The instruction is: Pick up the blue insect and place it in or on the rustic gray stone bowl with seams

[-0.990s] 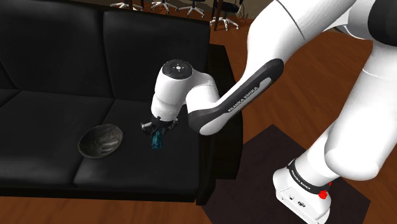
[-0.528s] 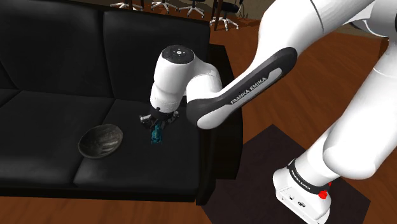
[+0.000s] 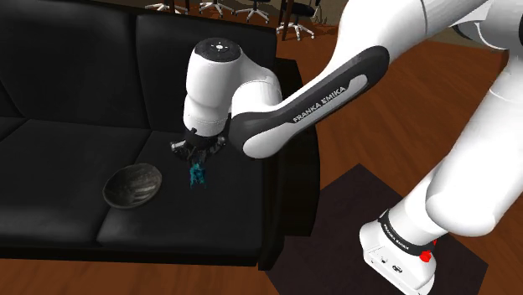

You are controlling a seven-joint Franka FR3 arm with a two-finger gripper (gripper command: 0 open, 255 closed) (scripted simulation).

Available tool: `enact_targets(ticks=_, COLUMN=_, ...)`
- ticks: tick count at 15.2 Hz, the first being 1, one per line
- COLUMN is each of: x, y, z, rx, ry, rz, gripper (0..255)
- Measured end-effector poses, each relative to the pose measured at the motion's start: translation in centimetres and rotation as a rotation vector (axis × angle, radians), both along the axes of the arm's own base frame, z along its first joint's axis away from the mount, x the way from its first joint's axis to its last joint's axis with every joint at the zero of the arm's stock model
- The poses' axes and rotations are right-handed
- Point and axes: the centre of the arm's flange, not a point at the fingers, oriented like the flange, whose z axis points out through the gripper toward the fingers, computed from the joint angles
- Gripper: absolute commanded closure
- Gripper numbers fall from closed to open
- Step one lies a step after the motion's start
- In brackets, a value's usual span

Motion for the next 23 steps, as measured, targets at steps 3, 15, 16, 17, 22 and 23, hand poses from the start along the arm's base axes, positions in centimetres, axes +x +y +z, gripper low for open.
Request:
enact_targets(ticks=3, x=2.3, y=2.8, z=0.2, rx=0.0, ry=0.0, rz=0.001, gripper=255)
enact_targets(ticks=15, x=12.4, y=15.0, z=1.9, rx=0.001, ry=-0.001, rz=0.001, gripper=255)
enact_targets(ticks=16, x=13.5, y=16.1, z=2.2, rx=0.002, ry=-0.001, rz=0.002, gripper=255)
enact_targets(ticks=17, x=14.1, y=16.7, z=2.0, rx=0.002, ry=-0.001, rz=0.001, gripper=255)
enact_targets(ticks=22, x=14.4, y=17.5, z=-0.5, rx=-0.001, ry=0.0, rz=-0.001, gripper=255)
enact_targets(ticks=23, x=14.5, y=17.5, z=-1.0, rx=-0.002, ry=0.0, rz=-0.001, gripper=255)
